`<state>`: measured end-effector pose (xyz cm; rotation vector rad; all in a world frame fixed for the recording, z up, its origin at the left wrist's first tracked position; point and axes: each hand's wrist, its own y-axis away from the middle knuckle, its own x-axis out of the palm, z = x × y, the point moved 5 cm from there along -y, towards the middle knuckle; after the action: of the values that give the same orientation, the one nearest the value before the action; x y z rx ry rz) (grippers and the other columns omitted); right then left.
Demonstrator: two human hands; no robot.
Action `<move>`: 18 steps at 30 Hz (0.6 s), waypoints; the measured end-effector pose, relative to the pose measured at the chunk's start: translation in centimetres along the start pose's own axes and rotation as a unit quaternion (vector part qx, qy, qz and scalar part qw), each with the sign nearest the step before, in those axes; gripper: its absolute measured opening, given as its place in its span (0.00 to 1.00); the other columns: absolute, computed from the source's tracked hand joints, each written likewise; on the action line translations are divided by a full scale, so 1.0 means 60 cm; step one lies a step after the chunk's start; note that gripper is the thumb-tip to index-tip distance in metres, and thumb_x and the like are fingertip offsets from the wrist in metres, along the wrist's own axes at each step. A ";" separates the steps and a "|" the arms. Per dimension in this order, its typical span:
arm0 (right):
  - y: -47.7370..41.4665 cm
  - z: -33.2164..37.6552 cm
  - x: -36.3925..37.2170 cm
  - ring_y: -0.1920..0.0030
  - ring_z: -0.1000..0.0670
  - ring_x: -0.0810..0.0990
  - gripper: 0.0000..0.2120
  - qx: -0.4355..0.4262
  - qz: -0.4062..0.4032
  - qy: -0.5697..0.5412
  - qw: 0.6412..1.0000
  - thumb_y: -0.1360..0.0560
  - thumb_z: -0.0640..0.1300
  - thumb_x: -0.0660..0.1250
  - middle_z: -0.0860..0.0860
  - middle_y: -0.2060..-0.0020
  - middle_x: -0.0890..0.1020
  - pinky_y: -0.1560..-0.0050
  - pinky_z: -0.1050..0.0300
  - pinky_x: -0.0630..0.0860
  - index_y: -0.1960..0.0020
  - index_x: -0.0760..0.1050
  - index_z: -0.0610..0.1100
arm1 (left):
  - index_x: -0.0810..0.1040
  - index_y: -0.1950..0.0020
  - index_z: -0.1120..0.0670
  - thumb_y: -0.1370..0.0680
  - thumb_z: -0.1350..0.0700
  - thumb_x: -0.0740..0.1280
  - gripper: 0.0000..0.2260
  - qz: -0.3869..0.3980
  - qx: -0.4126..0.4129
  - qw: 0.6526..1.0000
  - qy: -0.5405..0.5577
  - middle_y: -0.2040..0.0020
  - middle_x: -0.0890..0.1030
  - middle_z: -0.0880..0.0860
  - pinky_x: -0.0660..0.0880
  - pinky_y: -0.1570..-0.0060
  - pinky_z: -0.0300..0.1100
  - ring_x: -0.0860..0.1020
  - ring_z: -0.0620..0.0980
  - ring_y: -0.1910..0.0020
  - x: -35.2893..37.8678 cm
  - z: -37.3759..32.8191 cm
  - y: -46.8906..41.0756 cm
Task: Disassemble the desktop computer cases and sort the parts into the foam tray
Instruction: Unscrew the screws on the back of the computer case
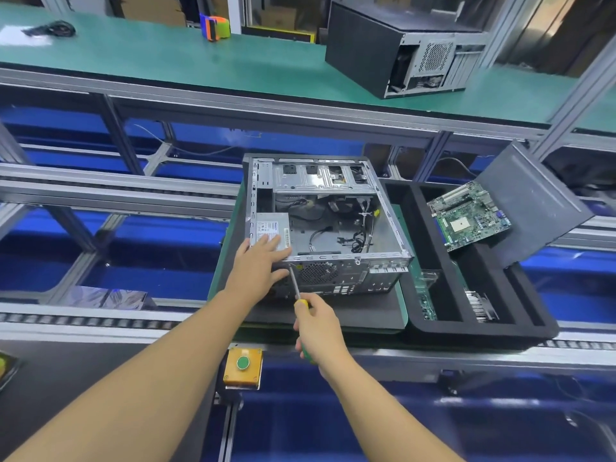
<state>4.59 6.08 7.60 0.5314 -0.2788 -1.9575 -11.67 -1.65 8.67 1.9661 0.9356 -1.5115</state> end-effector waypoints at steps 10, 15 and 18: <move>0.000 -0.001 0.007 0.74 0.53 0.73 0.12 0.000 -0.023 -0.015 1.000 0.19 0.50 0.56 0.50 0.63 0.78 0.75 0.60 0.71 0.41 0.75 0.60 | 0.67 0.24 0.40 0.19 0.43 0.63 0.22 -0.008 -0.001 0.999 -0.033 0.20 0.62 0.47 0.48 0.23 0.54 0.56 0.50 0.20 0.002 0.000 -0.004; -0.001 0.003 0.007 0.72 0.51 0.75 0.12 -0.004 -0.050 -0.002 0.999 0.19 0.49 0.56 0.49 0.61 0.80 0.73 0.58 0.72 0.41 0.75 0.57 | 0.68 0.25 0.39 0.19 0.43 0.63 0.21 -0.023 -0.004 0.999 -0.046 0.21 0.64 0.46 0.50 0.23 0.54 0.57 0.49 0.21 0.002 -0.003 -0.003; -0.003 0.005 0.042 0.74 0.52 0.75 0.09 0.065 -0.032 -0.119 0.990 0.19 0.48 0.58 0.47 0.62 0.79 0.74 0.59 0.71 0.42 0.74 0.51 | 0.67 0.25 0.38 0.19 0.45 0.65 0.22 -0.024 0.004 0.999 -0.048 0.21 0.63 0.46 0.50 0.24 0.52 0.57 0.48 0.21 0.002 -0.001 0.001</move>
<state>3.39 3.84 7.19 0.3929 -0.5490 -2.0775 -11.57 -1.62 8.57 1.8697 0.9439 -1.6233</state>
